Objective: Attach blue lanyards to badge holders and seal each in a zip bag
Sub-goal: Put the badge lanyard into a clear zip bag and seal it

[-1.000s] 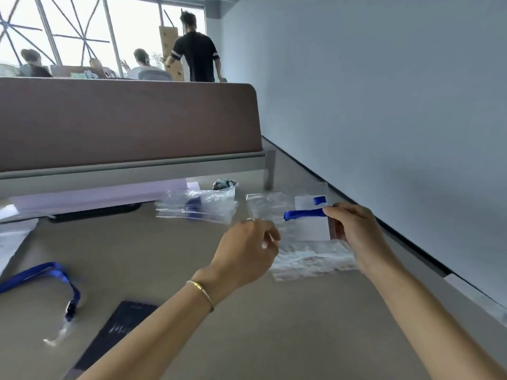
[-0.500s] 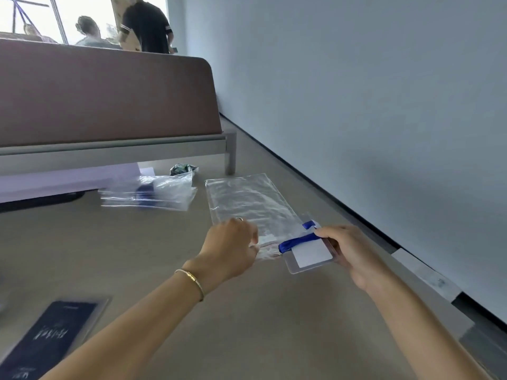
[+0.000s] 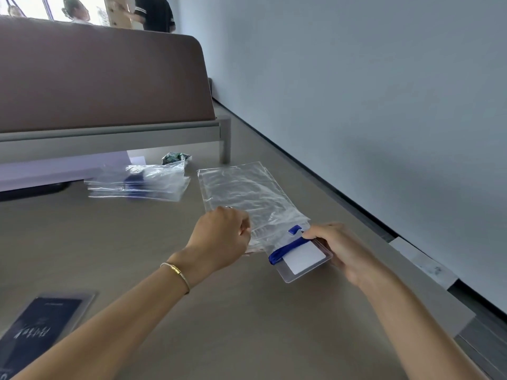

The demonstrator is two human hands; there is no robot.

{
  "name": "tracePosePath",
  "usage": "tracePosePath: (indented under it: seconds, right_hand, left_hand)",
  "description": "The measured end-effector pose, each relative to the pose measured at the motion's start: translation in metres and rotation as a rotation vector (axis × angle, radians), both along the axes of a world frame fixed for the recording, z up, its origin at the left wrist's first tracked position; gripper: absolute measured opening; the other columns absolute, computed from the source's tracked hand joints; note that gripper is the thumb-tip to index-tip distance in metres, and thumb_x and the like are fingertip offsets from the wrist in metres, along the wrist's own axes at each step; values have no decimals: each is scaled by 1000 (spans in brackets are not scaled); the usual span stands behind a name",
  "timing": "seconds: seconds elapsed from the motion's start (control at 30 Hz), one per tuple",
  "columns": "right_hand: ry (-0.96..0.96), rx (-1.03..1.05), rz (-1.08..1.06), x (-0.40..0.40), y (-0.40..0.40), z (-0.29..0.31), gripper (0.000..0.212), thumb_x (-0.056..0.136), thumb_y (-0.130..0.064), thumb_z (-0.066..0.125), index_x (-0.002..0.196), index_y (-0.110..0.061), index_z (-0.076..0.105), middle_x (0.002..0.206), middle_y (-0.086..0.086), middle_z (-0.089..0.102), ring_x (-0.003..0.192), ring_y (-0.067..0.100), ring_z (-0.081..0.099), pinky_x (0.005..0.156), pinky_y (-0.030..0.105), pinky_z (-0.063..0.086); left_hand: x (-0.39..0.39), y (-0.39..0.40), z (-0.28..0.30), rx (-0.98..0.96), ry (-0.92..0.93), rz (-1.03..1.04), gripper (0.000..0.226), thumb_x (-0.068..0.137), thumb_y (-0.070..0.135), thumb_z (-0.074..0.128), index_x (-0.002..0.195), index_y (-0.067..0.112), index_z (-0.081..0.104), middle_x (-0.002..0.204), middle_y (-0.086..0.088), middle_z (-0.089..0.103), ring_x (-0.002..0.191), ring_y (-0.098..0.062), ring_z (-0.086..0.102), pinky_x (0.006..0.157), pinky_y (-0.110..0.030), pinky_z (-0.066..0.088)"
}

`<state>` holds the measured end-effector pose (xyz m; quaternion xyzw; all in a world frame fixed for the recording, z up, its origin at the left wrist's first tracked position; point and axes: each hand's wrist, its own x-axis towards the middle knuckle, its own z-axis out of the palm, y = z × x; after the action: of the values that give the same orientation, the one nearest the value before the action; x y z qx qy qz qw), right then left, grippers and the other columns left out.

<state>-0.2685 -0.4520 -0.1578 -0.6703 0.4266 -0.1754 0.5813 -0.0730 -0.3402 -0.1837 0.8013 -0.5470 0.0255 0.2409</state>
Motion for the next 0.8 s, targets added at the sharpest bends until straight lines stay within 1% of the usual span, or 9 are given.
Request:
tracePosePath:
  seconds: [0.1, 0.17, 0.23, 0.37, 0.47, 0.53, 0.6, 0.7, 0.8]
  right_hand:
    - [-26, 32, -34, 5, -1, -1, 18, 86, -13, 65, 69, -12, 69, 65, 8, 69, 63, 20, 63, 55, 28, 41]
    - [-39, 50, -68, 9, -3, -2, 11, 85, -14, 66, 76, -11, 70, 72, 10, 71, 67, 22, 63, 53, 27, 45]
    - [-37, 59, -107, 13, -4, -4, 8, 84, -16, 68, 79, -9, 70, 76, 13, 70, 66, 22, 63, 51, 26, 47]
    - [-67, 58, -184, 21, -3, -8, 14, 83, -19, 72, 74, -9, 69, 65, 13, 62, 48, 19, 58, 46, 24, 40]
    - [-107, 54, -240, 26, -3, -10, 20, 85, -20, 72, 69, -10, 65, 53, 7, 58, 41, 17, 54, 45, 25, 36]
    - [-138, 84, -281, 26, -5, -9, 22, 85, -20, 72, 67, -12, 62, 49, 4, 55, 39, 17, 52, 46, 25, 35]
    - [-180, 142, -312, 24, -9, -8, 23, 85, -20, 71, 65, -13, 60, 48, 2, 52, 39, 17, 52, 46, 25, 34]
    - [-203, 155, -320, 25, -10, -11, 21, 87, -22, 71, 71, -11, 63, 45, 1, 55, 38, 15, 49, 43, 22, 32]
    - [-187, 115, -311, 29, -7, -15, 20, 89, -24, 71, 77, -8, 68, 48, 3, 61, 36, 12, 48, 42, 21, 33]
  left_hand:
    - [-2, -1, -1, -62, -4, 26, 10, 90, 27, 58, 88, 25, 68, 81, 10, 68, 73, -15, 63, 65, -28, 49]
    - [-2, -1, 0, -98, -1, 32, 9, 89, 26, 58, 90, 27, 67, 80, 11, 68, 73, -15, 63, 66, -30, 51]
    - [-4, -2, 2, -133, -1, 31, 9, 89, 25, 59, 91, 29, 67, 79, 11, 68, 73, -15, 64, 68, -32, 54]
    - [-8, -3, 6, -200, -10, 5, 12, 89, 23, 61, 95, 29, 69, 77, 13, 67, 72, -12, 63, 65, -28, 49]
    - [-11, -2, 7, -222, -68, -43, 17, 93, 23, 58, 103, 28, 70, 85, 12, 70, 74, -12, 64, 66, -27, 48]
    - [-11, -2, 7, -226, -102, -73, 18, 95, 23, 57, 106, 27, 71, 94, 10, 71, 77, -16, 66, 66, -29, 49]
    - [-11, -1, 7, -235, -131, -105, 19, 95, 21, 58, 107, 26, 72, 98, 9, 71, 78, -19, 67, 65, -31, 49]
    - [-13, -1, 6, -265, -156, -144, 18, 93, 18, 61, 104, 24, 74, 94, 8, 71, 71, -21, 66, 60, -30, 48]
    - [-17, -2, 5, -294, -158, -164, 16, 91, 17, 64, 100, 24, 75, 89, 9, 71, 65, -19, 66, 56, -27, 46]
